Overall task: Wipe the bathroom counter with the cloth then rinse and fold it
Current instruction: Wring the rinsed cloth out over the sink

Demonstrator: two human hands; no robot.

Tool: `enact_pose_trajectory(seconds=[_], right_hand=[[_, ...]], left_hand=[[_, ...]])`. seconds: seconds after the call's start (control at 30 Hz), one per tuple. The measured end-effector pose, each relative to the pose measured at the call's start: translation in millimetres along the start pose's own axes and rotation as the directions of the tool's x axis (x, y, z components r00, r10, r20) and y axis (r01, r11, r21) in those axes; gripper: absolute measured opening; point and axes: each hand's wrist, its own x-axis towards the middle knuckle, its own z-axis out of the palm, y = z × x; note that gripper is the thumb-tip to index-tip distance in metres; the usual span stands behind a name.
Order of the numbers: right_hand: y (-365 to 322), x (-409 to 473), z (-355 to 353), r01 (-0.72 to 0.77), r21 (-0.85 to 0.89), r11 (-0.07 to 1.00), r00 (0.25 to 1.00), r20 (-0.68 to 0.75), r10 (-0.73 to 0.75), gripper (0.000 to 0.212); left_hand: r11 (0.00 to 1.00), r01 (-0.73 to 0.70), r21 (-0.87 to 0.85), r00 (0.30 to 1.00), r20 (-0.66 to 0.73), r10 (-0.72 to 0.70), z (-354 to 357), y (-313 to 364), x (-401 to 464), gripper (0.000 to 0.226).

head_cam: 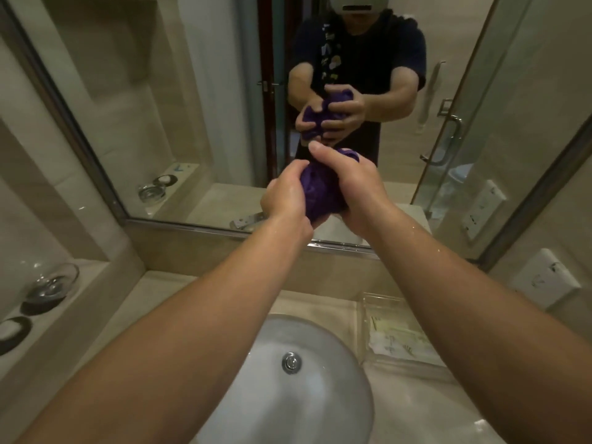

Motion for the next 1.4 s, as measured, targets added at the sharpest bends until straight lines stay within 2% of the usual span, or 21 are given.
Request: enact_pose_trajectory(seconds=[0.07,0.1,0.17,0.2,0.27,0.33,0.47,0.53,0.6,0.73,0.83,0.9,0.97,1.0,1.07,1.13,1.2,1.23,1.3,1.33,1.4], right_hand=[[3,-4,5,-0.012,0.061,0.998,0.994,-0.107,0.018,0.023],[6,-5,7,-0.050,0.158,0.986,0.985,-0.157,0.075,0.023],[16,-6,8,-0.175,0.397,0.901,0.958,-0.144,0.249,0.024],[21,-7,9,-0.249,0.472,0.846,0.942,-0.084,0.324,0.026],[30,-12,11,-0.381,0.466,0.798,0.908,0.026,0.418,0.028],[39,-19,13,-0.483,0.385,0.786,0.869,0.106,0.483,0.023],[59,-28,11,-0.622,0.288,0.728,0.783,0.241,0.573,0.037],[70,-30,11,-0.665,0.141,0.733,0.740,0.261,0.620,0.037],[82,-32,10,-0.702,0.070,0.708,0.696,0.277,0.663,0.052],[97,-43,11,-0.723,0.027,0.690,0.664,0.302,0.684,0.058],[109,-42,20,-0.720,0.185,0.669,0.691,0.284,0.665,0.039],[112,-38,21,-0.701,0.241,0.671,0.712,0.293,0.639,0.027],[112,-34,19,-0.668,0.173,0.723,0.740,0.252,0.624,0.031],[111,-33,17,-0.657,0.163,0.736,0.751,0.224,0.621,0.036],[108,-32,15,-0.608,0.231,0.760,0.794,0.187,0.579,0.042],[105,-29,15,-0.482,0.272,0.833,0.870,0.037,0.491,0.032],[98,-27,12,-0.275,0.177,0.945,0.946,-0.126,0.298,0.015],[92,-26,10,-0.160,0.086,0.983,0.972,-0.161,0.172,0.017],[82,-27,5,0.051,-0.118,0.992,0.992,-0.111,-0.064,0.021],[77,-29,2,0.146,-0.207,0.967,0.987,-0.035,-0.157,0.022],[64,-32,-4,0.322,-0.354,0.878,0.945,0.177,-0.275,0.025]], left_hand=[[0.962,-0.246,0.117,0.962,-0.093,0.257,-3,-6,3,0.013],[0.889,-0.396,0.229,0.907,-0.055,0.418,-6,-8,5,0.006],[0.565,-0.684,0.463,0.696,0.182,0.694,-19,-11,5,0.010],[0.363,-0.772,0.522,0.576,0.333,0.747,-26,-11,5,0.010],[0.028,-0.848,0.530,0.395,0.594,0.701,-41,-8,7,0.010],[-0.164,-0.874,0.458,0.299,0.772,0.560,-55,-3,6,0.011],[-0.328,-0.905,0.271,0.191,0.948,0.255,-71,6,-6,0.017],[-0.373,-0.903,0.212,0.182,0.977,0.113,-75,6,-10,0.025],[-0.398,-0.902,0.168,0.182,0.983,0.002,-80,6,-11,0.024],[-0.364,-0.921,0.137,0.170,0.984,-0.059,-95,-4,-4,0.012],[-0.383,-0.887,0.257,0.252,0.966,0.065,-111,-13,8,0.014],[-0.330,-0.858,0.394,0.343,0.917,0.204,-120,-16,14,0.017],[-0.209,-0.787,0.581,0.496,0.796,0.346,-127,-15,15,0.029],[-0.110,-0.729,0.675,0.595,0.706,0.385,-130,-16,13,0.042],[0.171,-0.626,0.761,0.759,0.544,0.358,-135,-22,8,0.066],[0.534,-0.524,0.664,0.852,0.423,0.310,-134,-31,-1,0.070],[0.869,-0.214,0.446,0.968,0.214,0.129,-131,-38,-8,0.059],[0.953,-0.005,0.303,0.991,0.129,-0.036,-130,-41,-10,0.058],[0.942,0.336,0.003,0.936,0.114,-0.334,-128,-42,-15,0.059],[0.895,0.429,-0.123,0.898,0.168,-0.407,-127,-41,-17,0.061],[0.828,0.498,-0.259,0.861,0.264,-0.435,-119,-41,-21,0.067]])
